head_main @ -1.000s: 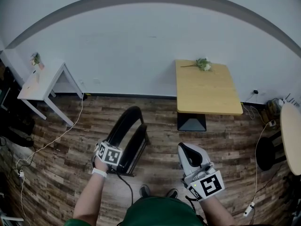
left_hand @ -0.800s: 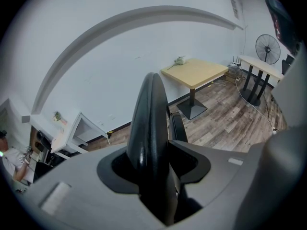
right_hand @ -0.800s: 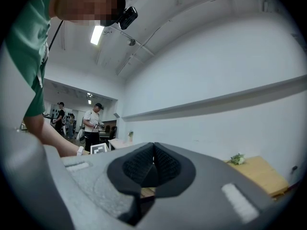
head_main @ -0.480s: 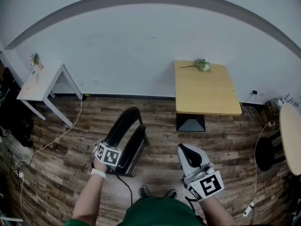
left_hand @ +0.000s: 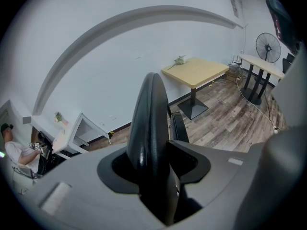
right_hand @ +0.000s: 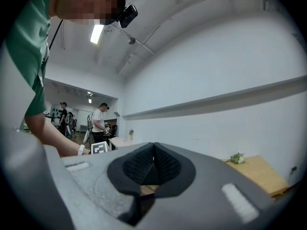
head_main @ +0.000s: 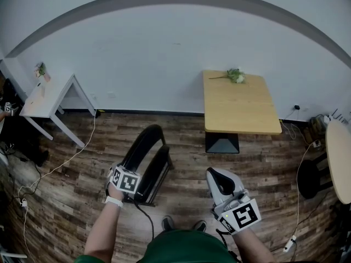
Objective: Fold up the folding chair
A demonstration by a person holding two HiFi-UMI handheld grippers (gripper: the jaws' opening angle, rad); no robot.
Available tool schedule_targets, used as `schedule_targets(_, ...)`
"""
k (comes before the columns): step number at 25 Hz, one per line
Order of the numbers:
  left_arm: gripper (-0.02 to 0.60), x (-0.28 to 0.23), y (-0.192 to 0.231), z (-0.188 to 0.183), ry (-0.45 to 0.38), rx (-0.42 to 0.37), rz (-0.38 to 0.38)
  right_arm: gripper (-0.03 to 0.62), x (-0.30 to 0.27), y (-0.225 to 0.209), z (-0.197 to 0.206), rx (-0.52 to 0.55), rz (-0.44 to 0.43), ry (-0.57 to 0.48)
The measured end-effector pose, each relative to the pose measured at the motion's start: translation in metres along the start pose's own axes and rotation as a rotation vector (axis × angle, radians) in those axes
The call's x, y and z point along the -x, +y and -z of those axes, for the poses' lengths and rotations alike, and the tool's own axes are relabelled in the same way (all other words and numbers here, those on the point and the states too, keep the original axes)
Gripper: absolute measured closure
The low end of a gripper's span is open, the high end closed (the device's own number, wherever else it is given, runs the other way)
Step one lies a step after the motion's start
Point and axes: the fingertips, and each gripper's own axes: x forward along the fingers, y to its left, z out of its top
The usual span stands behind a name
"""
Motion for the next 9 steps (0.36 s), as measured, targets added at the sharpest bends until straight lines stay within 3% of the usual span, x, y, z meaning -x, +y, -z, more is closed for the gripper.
schedule_targets(9,0.388,-0.0032,0.0033,-0.0014,0.000,0.001,0.007,0.591,-0.0041,-0.0043,0.0007,-0.004,0.007,0.000)
